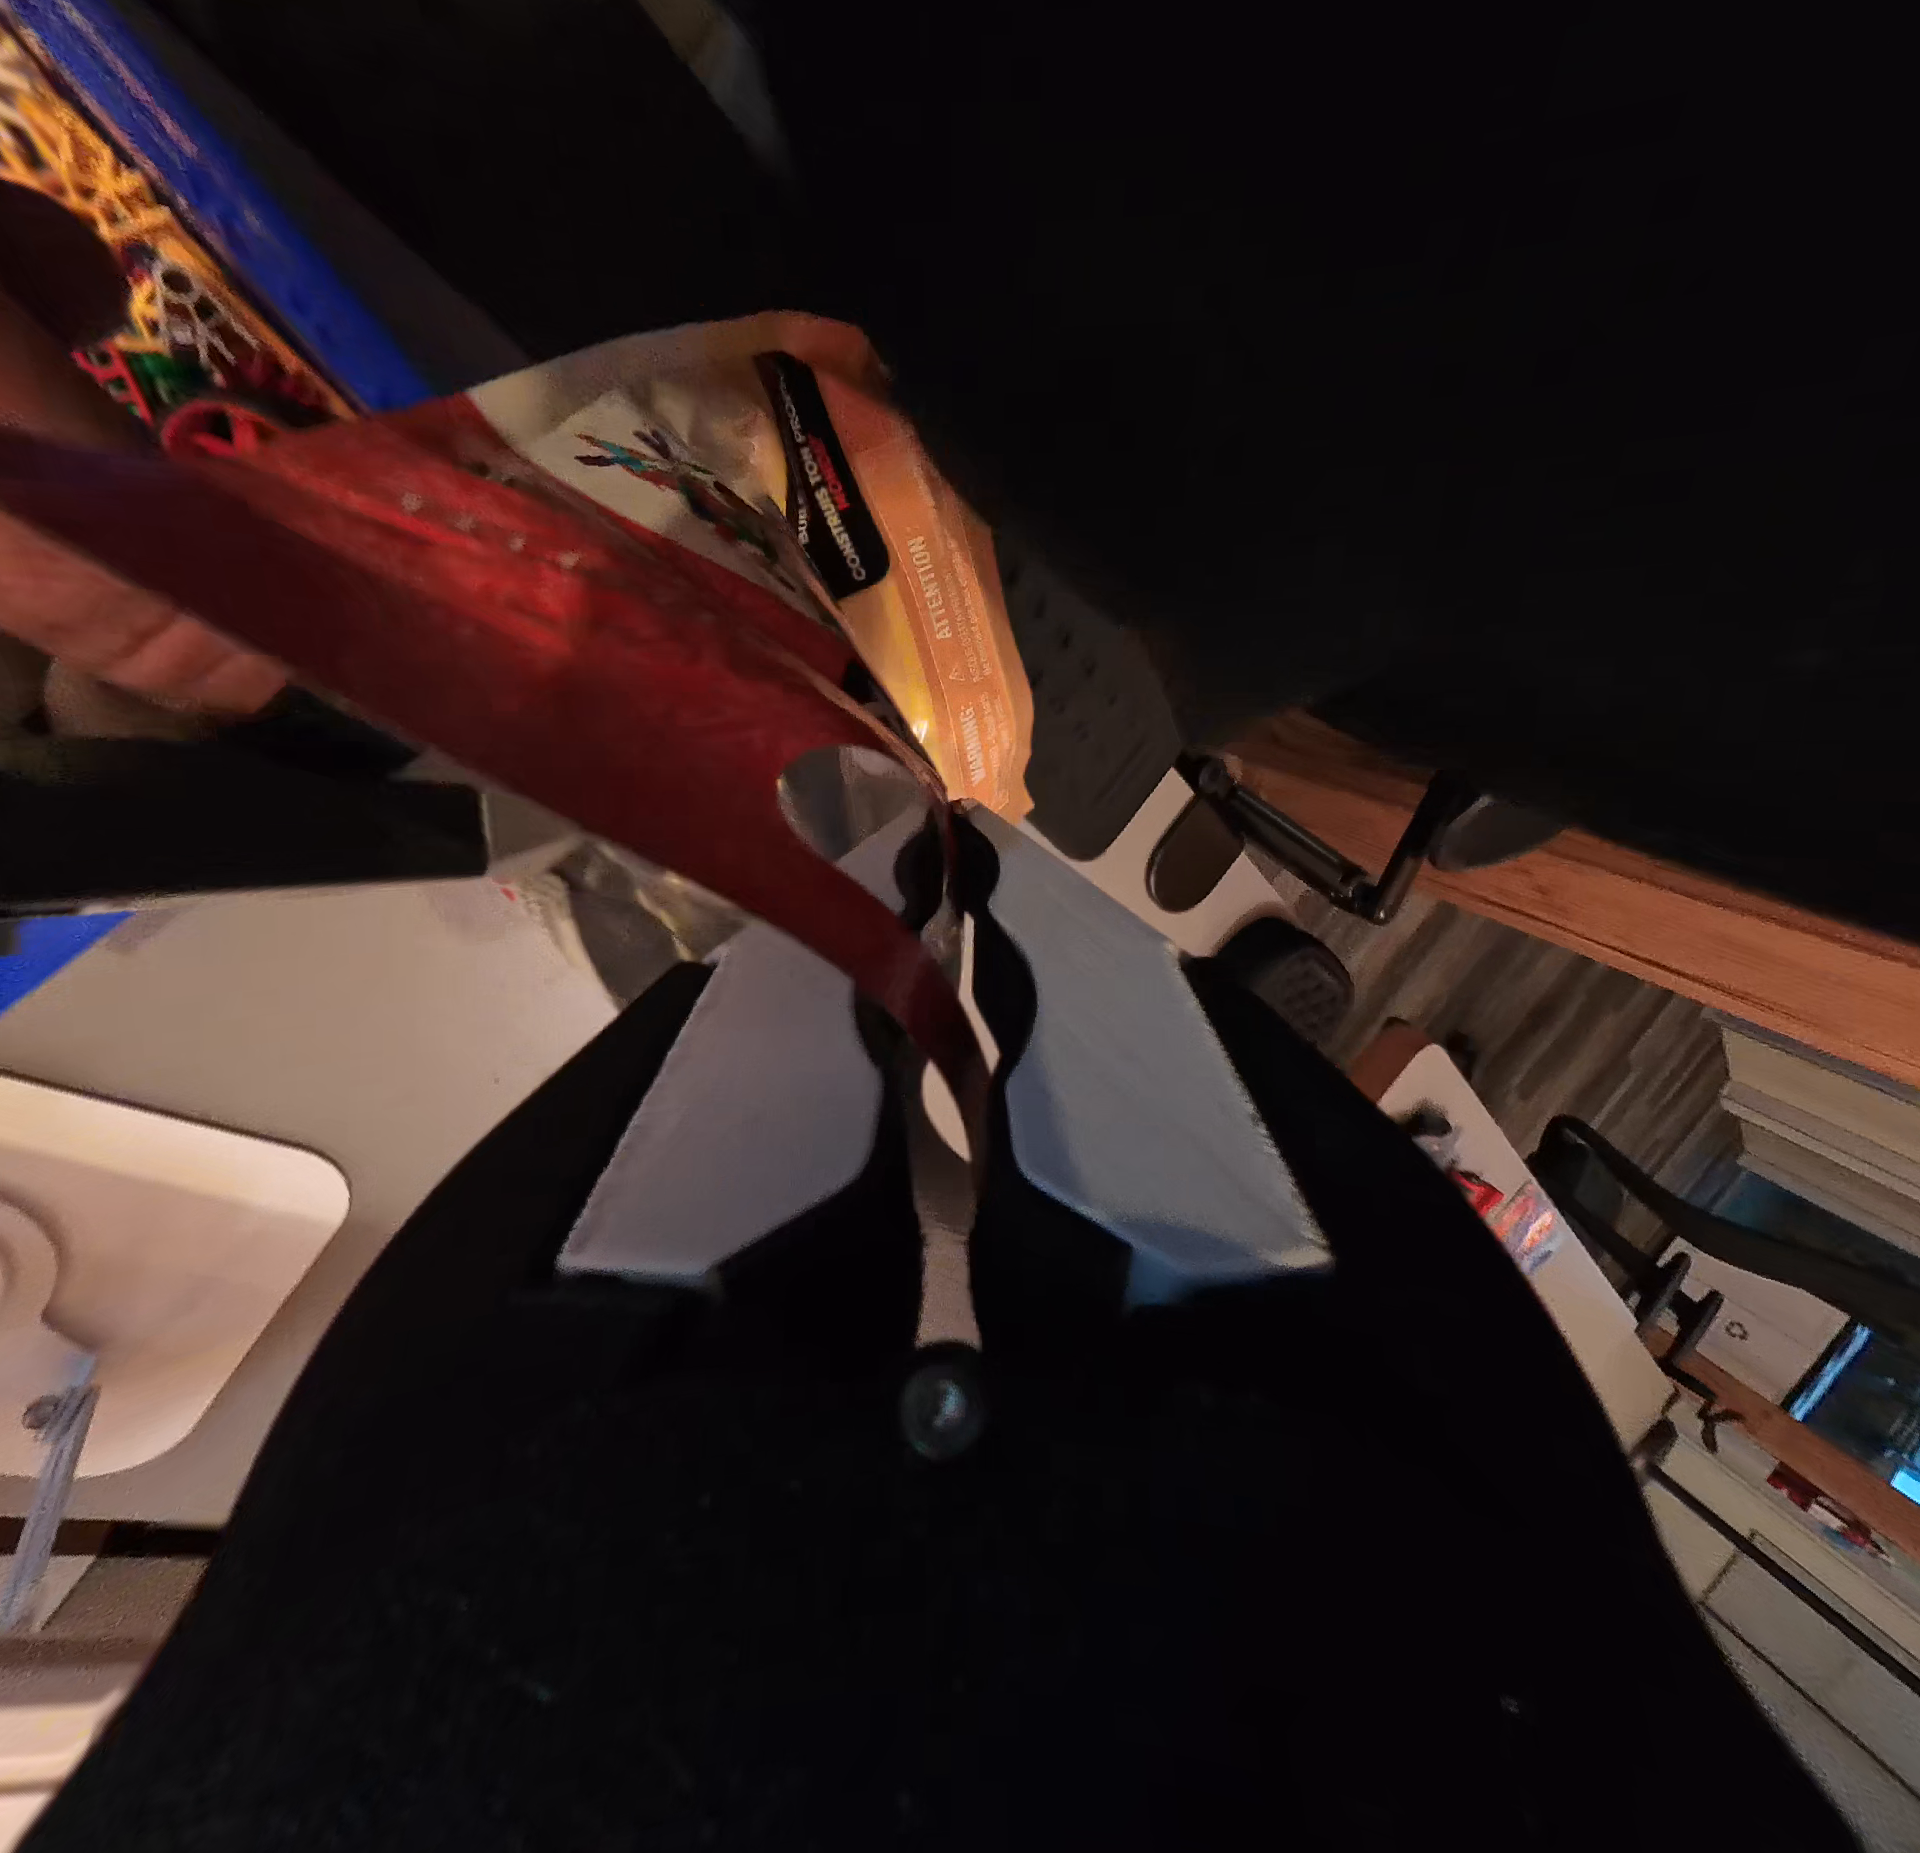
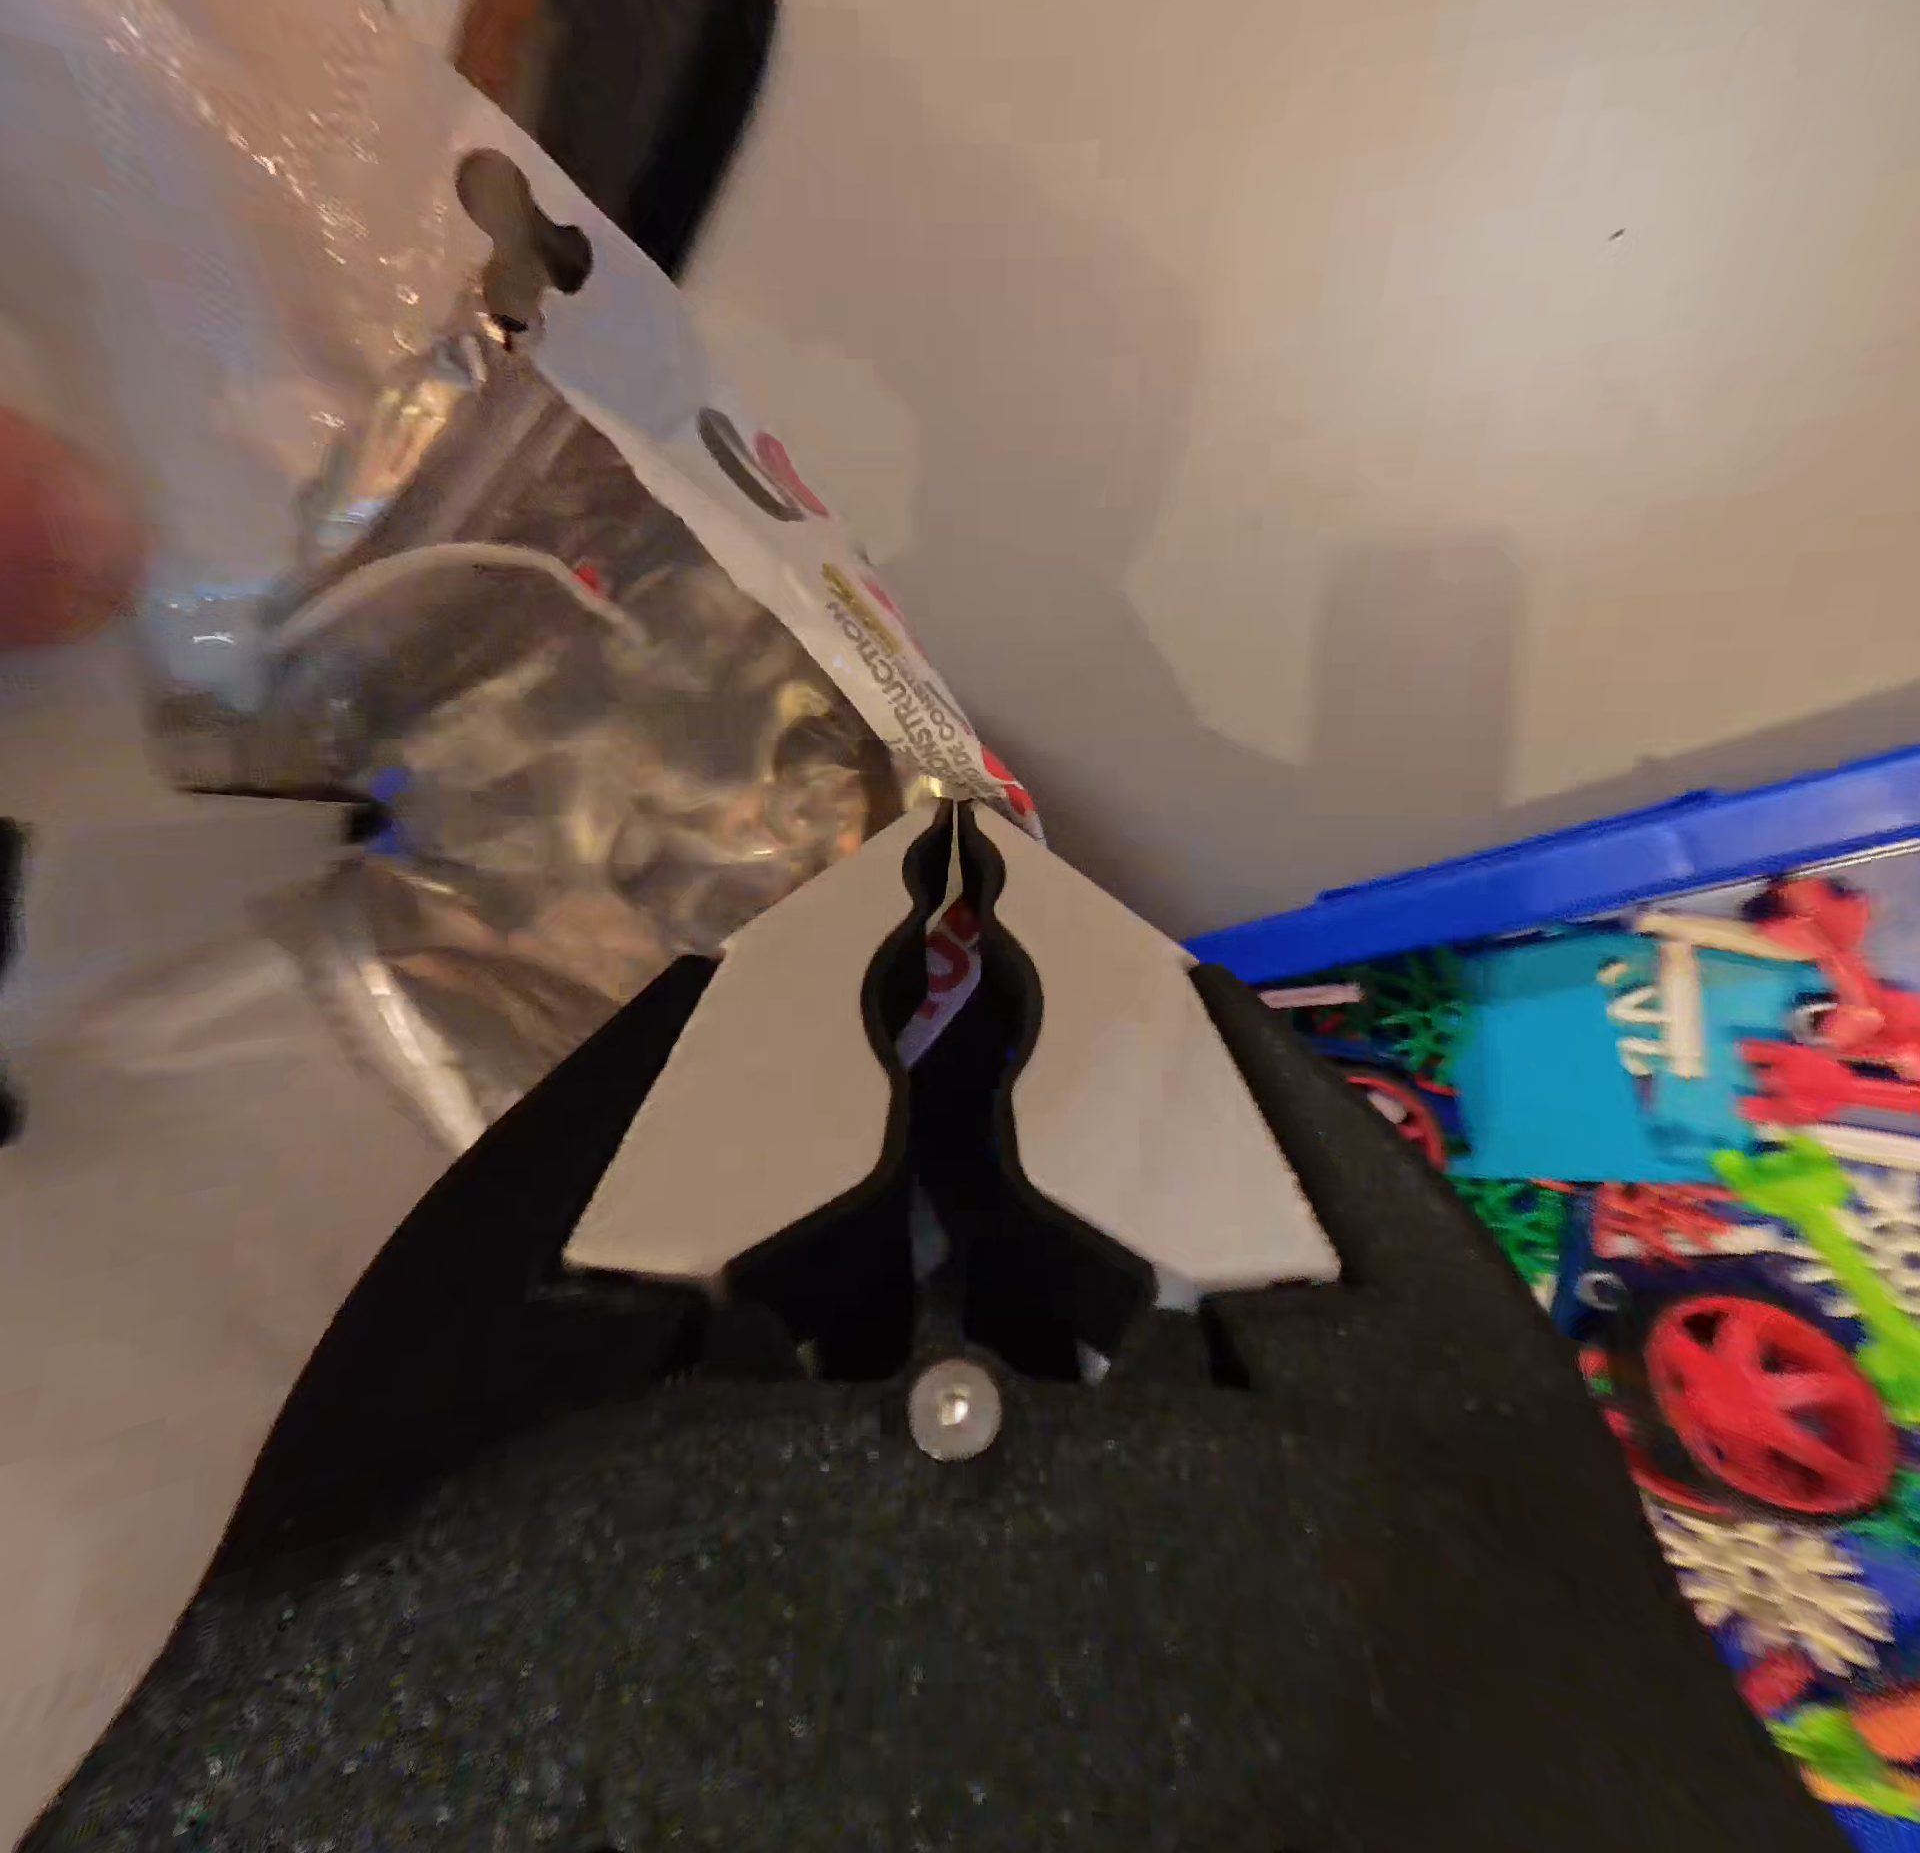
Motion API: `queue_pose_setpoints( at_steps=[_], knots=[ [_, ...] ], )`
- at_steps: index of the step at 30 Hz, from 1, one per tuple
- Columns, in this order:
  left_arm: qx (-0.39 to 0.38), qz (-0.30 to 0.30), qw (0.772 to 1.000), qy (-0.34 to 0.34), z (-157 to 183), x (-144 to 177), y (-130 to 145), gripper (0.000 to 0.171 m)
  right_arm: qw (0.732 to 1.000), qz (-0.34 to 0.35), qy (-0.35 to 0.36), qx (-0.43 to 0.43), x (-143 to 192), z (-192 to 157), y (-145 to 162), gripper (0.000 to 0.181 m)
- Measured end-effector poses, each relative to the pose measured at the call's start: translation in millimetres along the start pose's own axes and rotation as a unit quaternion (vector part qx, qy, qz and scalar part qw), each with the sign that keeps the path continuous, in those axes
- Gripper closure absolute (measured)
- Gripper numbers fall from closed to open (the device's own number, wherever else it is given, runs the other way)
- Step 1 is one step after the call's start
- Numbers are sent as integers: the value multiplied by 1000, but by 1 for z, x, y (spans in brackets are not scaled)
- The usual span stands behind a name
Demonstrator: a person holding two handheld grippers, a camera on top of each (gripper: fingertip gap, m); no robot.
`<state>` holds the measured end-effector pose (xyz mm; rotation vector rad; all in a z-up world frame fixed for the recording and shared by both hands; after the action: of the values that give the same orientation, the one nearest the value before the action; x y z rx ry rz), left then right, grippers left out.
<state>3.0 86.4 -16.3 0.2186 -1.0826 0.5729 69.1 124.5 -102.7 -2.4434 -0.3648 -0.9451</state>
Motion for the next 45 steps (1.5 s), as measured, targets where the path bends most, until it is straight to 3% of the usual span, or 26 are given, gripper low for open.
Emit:
queue_pose_setpoints(
  at_steps=[2, 10, 13, 15, 18, 21, 26, 27, 31, 40, 45],
  knots=[
    [-13, -10, 1000, -15, -3, -6, -2, 171, 999, 16, 33, -13, 8, 9, 10, 179],
    [-17, 1, 1000, -12, -18, -10, -4, 171, 975, 196, -23, -99, 87, 16, 41, 141],
    [-19, 7, 1000, -3, -21, -12, -7, 171, 958, 233, 90, -142, 127, 45, 77, 130],
    [-21, 8, 1000, 2, -21, -13, -7, 171, 929, 259, 194, -178, 158, 68, 113, 121],
    [-25, 0, 1000, 2, -24, -17, -6, 171, 873, 236, 358, -233, 189, 104, 184, 117],
    [-26, -2, 1000, 3, -27, -20, -6, 171, 867, 214, 350, -284, 176, 122, 225, 119],
    [-27, -2, 1000, 12, -29, -25, -7, 171, 877, 133, 361, -287, 130, 156, 242, 126],
    [-27, -1, 1000, 14, -29, -25, -7, 171, 875, 123, 374, -282, 125, 164, 245, 139],
    [-22, 3, 1000, 12, -29, -23, -7, 171, 878, 102, 386, -265, 114, 175, 241, 163],
    [-16, 9, 1000, 7, -25, -26, -5, 171, 903, 138, 329, -239, 108, 187, 225, 152],
    [-16, 8, 1000, 12, -21, -31, -3, 171, 902, 127, 351, -219, 107, 189, 218, 162]
  ],
)
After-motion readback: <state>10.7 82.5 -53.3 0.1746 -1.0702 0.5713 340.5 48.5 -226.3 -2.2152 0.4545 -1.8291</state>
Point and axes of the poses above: each gripper's, where its closed fingertips meet, x back along the fingers, y out of its underside, z = x × y across the jaws, the point moved 4 cm from there along x, back along the fingers, and after that the axes turned 2 degrees about -z, right-handed, at the moved point
